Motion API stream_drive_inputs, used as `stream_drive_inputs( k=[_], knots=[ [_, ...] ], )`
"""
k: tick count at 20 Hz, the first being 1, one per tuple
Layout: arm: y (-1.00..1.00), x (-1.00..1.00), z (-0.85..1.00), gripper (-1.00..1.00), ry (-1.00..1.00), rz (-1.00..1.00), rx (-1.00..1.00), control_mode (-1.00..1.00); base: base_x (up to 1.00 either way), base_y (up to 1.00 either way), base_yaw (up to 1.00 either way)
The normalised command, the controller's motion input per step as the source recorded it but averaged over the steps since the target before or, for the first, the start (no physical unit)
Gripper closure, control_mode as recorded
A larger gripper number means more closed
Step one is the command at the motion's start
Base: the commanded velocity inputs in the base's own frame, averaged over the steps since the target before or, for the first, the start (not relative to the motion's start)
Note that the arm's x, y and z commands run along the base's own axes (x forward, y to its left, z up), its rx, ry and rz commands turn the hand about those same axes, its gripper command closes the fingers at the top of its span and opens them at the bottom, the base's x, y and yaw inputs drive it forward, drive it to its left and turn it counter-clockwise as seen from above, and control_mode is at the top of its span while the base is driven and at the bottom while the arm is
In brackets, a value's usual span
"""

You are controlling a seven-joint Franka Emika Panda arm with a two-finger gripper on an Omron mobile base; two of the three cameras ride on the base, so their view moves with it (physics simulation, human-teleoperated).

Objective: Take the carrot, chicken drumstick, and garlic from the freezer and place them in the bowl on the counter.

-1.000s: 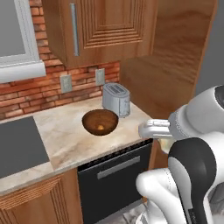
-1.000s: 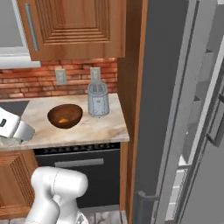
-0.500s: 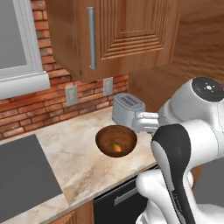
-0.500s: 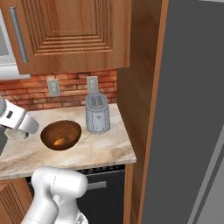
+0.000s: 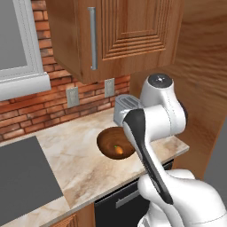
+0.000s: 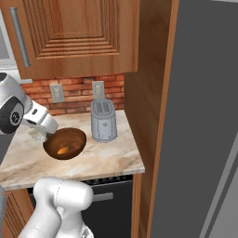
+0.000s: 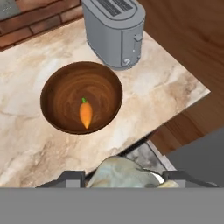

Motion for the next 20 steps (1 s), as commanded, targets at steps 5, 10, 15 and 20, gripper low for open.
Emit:
stream_drive_inputs(
  k=[5,10,15,20],
  knots=[
    [0.03,0.37,-0.73,1.0,-0.04,0.0,0.0,-1.0,0.0,0.0,0.0],
    [0.1,0.46,-0.31,1.0,-0.06,0.0,0.0,-1.0,0.0,0.0,0.0],
    [0.28,0.72,-0.04,1.0,0.0,0.0,0.0,-1.0,0.0,0.0,0.0],
    [0.24,0.55,-0.14,1.0,0.0,0.0,0.0,-1.0,0.0,0.0,0.0]
  ],
)
